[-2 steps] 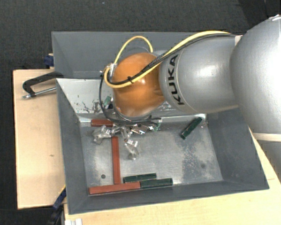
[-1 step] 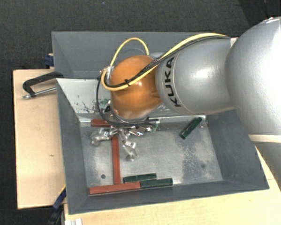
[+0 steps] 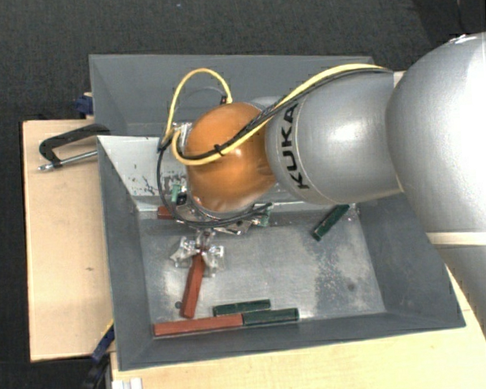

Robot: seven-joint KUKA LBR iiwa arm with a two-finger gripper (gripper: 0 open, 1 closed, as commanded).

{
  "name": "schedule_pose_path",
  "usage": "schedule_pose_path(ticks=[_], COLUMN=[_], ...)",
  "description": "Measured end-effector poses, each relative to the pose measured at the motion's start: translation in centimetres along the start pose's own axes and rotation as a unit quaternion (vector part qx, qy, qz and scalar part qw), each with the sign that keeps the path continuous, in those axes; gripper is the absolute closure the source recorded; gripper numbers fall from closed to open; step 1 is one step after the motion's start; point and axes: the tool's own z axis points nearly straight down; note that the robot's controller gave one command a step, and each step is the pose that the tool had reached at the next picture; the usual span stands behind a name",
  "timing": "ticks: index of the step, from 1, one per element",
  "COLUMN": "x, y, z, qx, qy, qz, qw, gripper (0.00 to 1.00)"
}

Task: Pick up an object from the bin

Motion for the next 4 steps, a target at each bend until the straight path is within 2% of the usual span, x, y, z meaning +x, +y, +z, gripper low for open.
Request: schedule_pose_path(ticks=[1,2,3,4], x=[0.0,2.7,2.7,2.7], y=[0.0,-0.7,-0.7,-0.3], z=[0.0,-12.8,-12.8,-25.8], qx=[0.0,0.001,0.001,0.003], qy=[0.0001,-0.0011,-0.001,-0.0014], qz=[0.0,-0.01,-0.011,-0.282], qw=[1.0,0.9999,0.9999,0.9595], gripper=[1.0,1.0,1.0,1.0])
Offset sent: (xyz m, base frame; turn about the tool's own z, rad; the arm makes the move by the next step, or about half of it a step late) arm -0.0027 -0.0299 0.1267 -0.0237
